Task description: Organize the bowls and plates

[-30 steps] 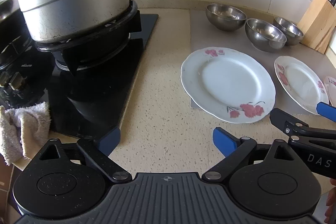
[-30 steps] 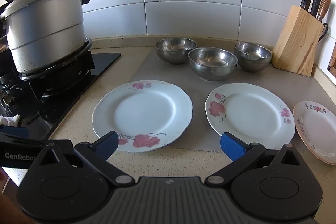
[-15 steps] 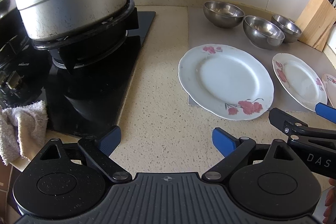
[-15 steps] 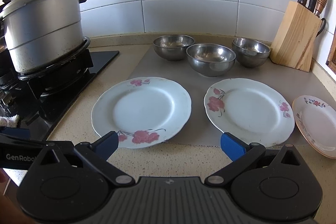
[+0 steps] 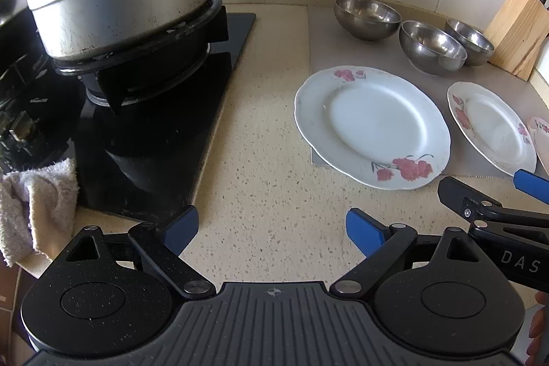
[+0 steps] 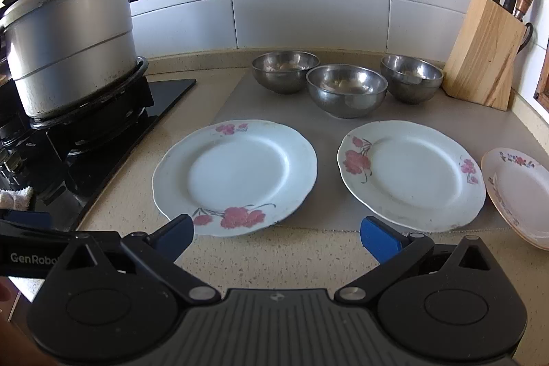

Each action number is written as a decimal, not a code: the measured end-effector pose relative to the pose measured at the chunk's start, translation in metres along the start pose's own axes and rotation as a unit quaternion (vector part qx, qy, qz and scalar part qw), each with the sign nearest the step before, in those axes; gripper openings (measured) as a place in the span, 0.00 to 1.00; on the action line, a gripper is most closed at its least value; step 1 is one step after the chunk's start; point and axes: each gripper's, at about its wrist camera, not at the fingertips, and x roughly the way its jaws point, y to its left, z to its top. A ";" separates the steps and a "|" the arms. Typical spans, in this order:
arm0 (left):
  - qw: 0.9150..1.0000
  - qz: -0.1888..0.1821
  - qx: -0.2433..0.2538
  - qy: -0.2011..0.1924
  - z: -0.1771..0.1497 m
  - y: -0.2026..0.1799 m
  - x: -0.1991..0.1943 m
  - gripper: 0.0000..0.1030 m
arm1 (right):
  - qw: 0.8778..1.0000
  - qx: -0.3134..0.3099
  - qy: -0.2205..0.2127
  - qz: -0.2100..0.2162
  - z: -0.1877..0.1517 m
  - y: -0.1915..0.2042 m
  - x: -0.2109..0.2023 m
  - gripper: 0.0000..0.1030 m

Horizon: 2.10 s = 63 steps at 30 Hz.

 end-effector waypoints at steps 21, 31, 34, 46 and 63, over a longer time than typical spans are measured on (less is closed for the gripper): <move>0.997 0.032 -0.059 0.042 0.013 -0.051 0.019 0.84 | 0.998 -0.027 0.018 0.057 0.021 -0.053 0.025 0.79; 0.994 0.049 -0.086 0.037 0.017 -0.083 0.021 0.88 | 0.991 -0.057 0.028 0.116 0.041 -0.092 0.039 0.79; 0.993 0.060 -0.092 0.029 0.021 -0.089 0.021 0.89 | 0.989 -0.066 0.014 0.128 0.047 -0.103 0.038 0.79; 0.990 0.070 -0.120 0.021 0.035 -0.065 0.033 0.95 | 0.975 -0.117 0.006 0.189 0.089 -0.097 0.068 0.79; 0.990 0.047 -0.121 0.052 0.060 -0.027 0.069 0.95 | 0.970 -0.189 0.059 0.144 0.107 -0.032 0.136 0.79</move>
